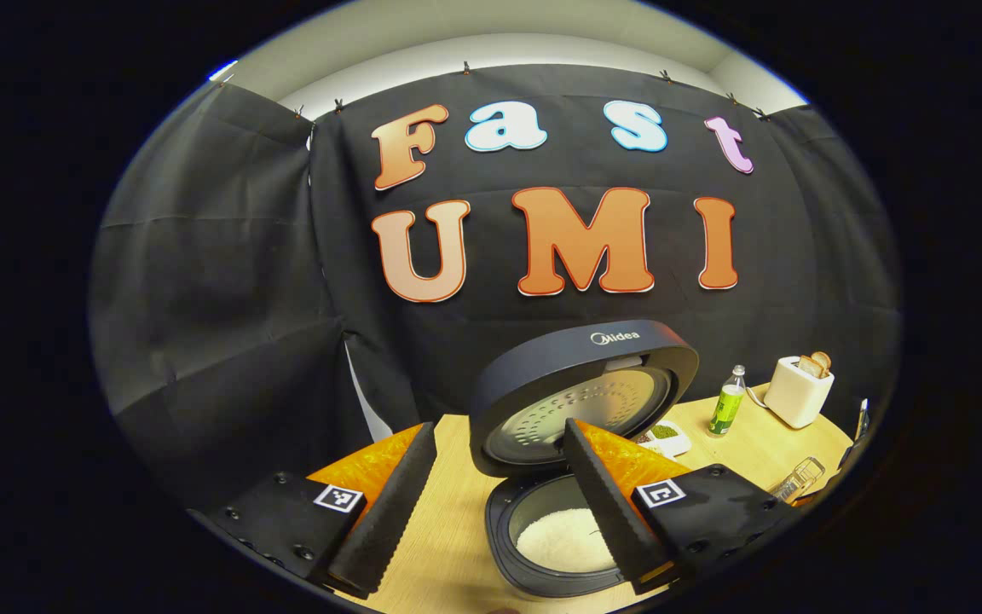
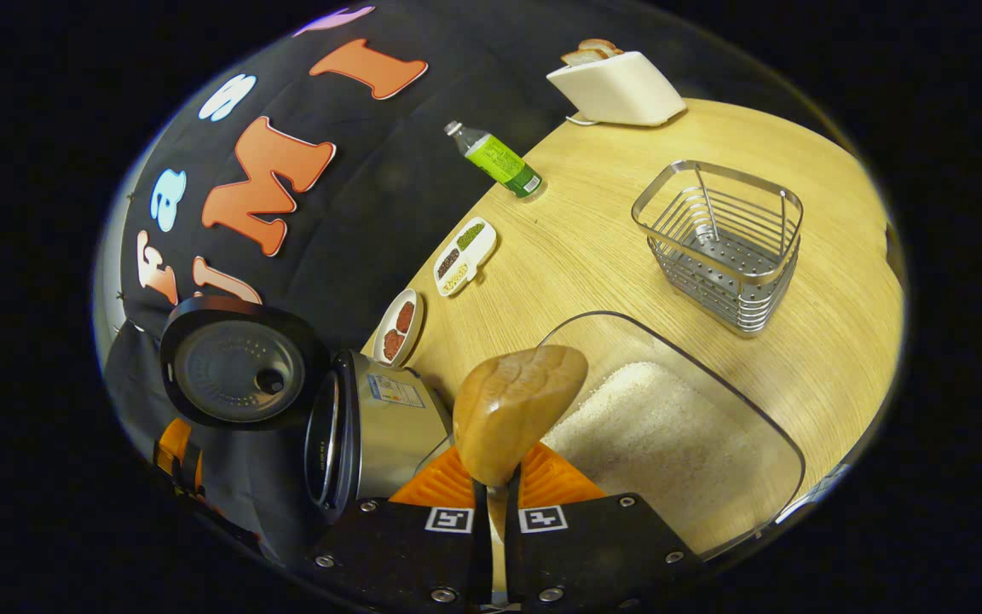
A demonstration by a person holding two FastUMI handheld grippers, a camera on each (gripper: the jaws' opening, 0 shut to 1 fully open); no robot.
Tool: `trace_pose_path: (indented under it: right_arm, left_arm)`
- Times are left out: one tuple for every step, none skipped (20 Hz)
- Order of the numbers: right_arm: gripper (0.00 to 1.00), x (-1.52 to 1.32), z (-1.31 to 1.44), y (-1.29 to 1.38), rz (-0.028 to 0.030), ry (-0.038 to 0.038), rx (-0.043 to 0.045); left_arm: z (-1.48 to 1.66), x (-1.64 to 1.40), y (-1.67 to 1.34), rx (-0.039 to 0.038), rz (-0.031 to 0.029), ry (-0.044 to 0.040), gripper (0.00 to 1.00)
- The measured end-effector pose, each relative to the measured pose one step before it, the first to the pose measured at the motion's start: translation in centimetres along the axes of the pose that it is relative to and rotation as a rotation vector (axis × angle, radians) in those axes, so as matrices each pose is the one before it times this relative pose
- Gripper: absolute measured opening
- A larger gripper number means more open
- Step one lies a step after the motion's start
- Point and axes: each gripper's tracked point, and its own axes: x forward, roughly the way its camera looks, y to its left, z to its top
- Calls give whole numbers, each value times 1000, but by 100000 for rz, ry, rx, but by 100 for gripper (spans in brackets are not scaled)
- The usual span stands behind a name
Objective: Close the left gripper, press the button to open the rice cooker; take a wooden spoon from the chopstick holder with the right hand, scoop a spoonful of rice and pour it into the rice cooker, then put the wooden spoon back into the chopstick holder.
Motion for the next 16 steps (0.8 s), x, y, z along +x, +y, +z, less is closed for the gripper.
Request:
trace_pose_path:
  right_arm:
    - [5,33,207,70,2039,1458,2566]
    - [5,-257,199,-37,1482,825,2350]
    - [5,-200,137,70,2033,1405,1863]
    - [5,-409,89,-166,1253,1115,1165]
    - [5,-352,340,-299,644,632,1321]
    - [5,-260,345,-198,813,600,1735]
    - [5,-152,593,-86,1368,702,1856]
    - [5,-336,392,76,1498,726,1904]
    - [5,-330,396,171,1822,1062,1379]
    - [5,-412,443,166,1764,660,1846]
    - [5,-272,535,247,2020,1055,1900]
    - [5,-452,411,264,2073,777,2405]
    - [5,-318,465,292,2283,838,2756]
    - [5,-213,271,353,2617,1544,3464]
    - [5,-73,429,441,2845,1409,4091]
    - [5,-460,32,488,2944,842,4236]
  left_arm:
    - [40,86,-168,241,26,167,94]
    - [32,-14,-153,105,202,37,94]
    - [25,-35,-142,-133,448,1,94]
    - [56,-59,-72,-333,635,-30,100]
    - [40,-47,-120,-405,596,103,100]
    - [-22,-2,-118,-388,678,200,100]
    - [24,-22,-153,-360,539,128,94]
    - [64,-67,-132,-308,661,-21,100]
    - [126,28,-219,-296,460,-87,100]
    - [100,-71,-212,-159,740,-267,100]
    - [202,-21,-257,-179,592,-419,100]
    - [154,10,-240,-116,667,-324,100]
    - [51,-155,-238,-326,583,-266,100]
    - [5,-126,-411,-540,378,27,100]
    - [86,-138,-355,-688,259,95,94]
    - [64,-203,-327,-501,162,28,100]
